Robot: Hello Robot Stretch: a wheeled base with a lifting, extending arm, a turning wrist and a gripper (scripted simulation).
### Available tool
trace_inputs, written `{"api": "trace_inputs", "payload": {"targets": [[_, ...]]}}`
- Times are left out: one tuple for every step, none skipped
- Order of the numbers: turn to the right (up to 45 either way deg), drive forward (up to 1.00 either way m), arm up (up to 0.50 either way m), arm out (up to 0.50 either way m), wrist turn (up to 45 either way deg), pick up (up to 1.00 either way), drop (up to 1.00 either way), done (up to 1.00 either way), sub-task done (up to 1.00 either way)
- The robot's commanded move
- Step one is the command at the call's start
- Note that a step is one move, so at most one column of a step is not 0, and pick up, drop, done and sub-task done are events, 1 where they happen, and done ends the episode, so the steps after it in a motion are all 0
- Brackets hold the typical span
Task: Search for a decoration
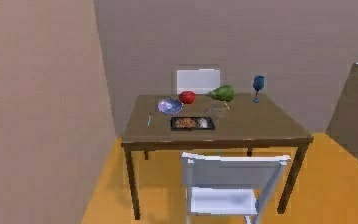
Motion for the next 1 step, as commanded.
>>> {"api": "trace_inputs", "payload": {"targets": [[12.0, 0.00, 0.00, 0.00, 0.0, 0.00, 0.00, 0.00, 0.00]]}}
